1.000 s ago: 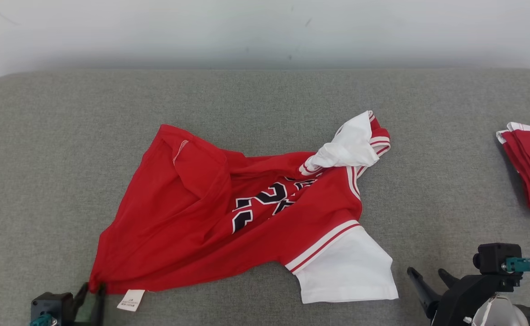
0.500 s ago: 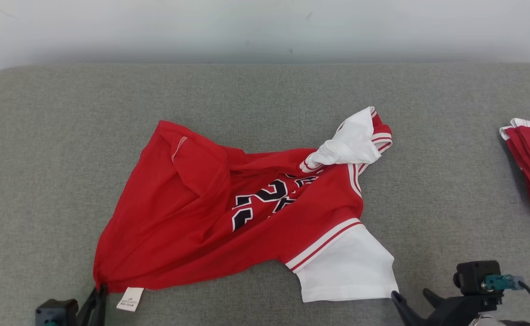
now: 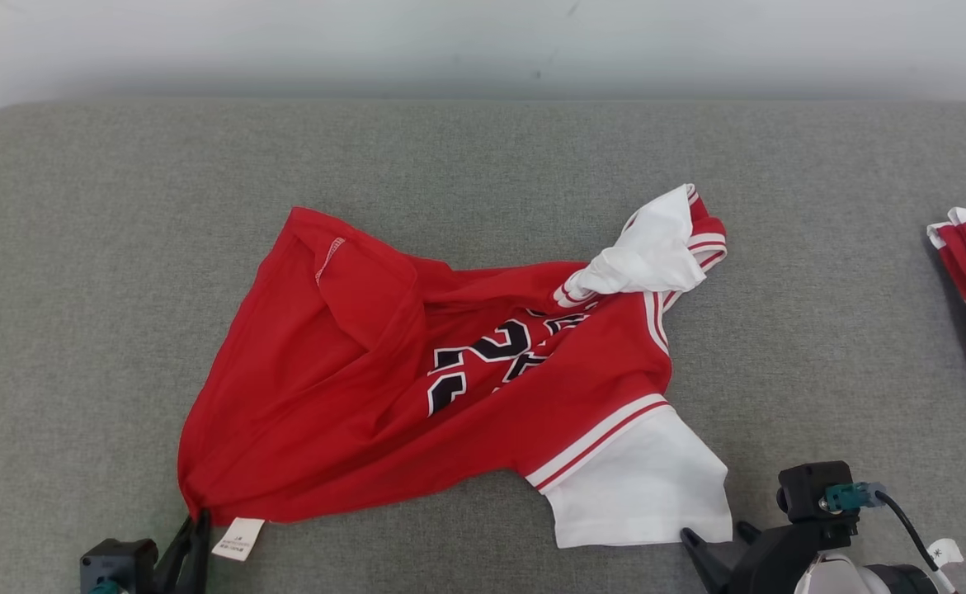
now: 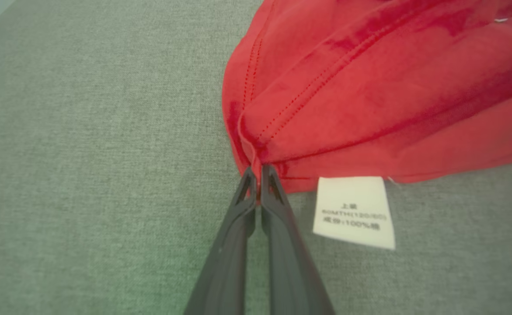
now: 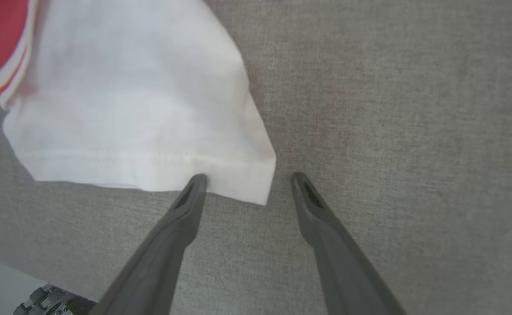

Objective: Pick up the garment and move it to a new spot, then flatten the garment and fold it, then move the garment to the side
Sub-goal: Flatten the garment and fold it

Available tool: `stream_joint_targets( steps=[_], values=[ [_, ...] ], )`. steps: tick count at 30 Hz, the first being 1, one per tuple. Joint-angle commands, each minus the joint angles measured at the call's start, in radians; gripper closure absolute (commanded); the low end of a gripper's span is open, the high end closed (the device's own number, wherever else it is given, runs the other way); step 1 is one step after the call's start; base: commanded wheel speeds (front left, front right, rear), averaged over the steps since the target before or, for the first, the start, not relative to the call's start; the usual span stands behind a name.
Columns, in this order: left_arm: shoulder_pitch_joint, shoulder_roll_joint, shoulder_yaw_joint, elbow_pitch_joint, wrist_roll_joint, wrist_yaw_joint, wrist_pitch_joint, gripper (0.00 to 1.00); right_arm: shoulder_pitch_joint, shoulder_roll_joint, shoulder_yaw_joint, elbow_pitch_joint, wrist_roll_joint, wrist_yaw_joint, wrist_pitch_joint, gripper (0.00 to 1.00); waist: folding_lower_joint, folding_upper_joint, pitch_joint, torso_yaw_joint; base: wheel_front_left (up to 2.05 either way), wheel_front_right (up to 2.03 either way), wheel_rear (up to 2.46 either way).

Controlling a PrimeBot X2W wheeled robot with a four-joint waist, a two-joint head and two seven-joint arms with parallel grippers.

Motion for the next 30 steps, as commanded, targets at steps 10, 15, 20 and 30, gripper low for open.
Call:
stream_joint_targets(
  steps=[10, 15, 20, 30],
  values=[
    [-0.022, -0.011, -0.007, -0.006, -0.013, -0.007, -0.027, 1.00, -0.032, 0.002, 0.003, 0.058, 0.012, -0.002, -0.062, 1.00, 0.0000, 0.0000, -0.001, 0.012, 0.00, 0.00, 0.00],
    [-0.025, -0.054, 0.051, -0.102, -0.107, -0.026, -0.080, 1.00, -0.062, 0.000, -0.089, -0.039, 0.091, -0.002, -0.134, 1.00, 0.0000, 0.0000, -0.022, 0.003, 0.00, 0.00, 0.00],
    [-0.043, -0.086, 0.100, -0.252, -0.188, -0.034, -0.090, 1.00, -0.137, 0.000, -0.168, -0.139, 0.197, -0.002, -0.206, 1.00, 0.0000, 0.0000, -0.051, -0.017, 0.00, 0.00, 0.00],
    [-0.197, -0.110, 0.159, -0.439, -0.383, -0.065, 0.027, 1.00, -0.390, 0.000, -0.162, -0.237, 0.377, -0.002, -0.176, 1.00, 0.0000, 0.0000, -0.064, -0.069, 0.00, 0.00, 0.00]
  ],
)
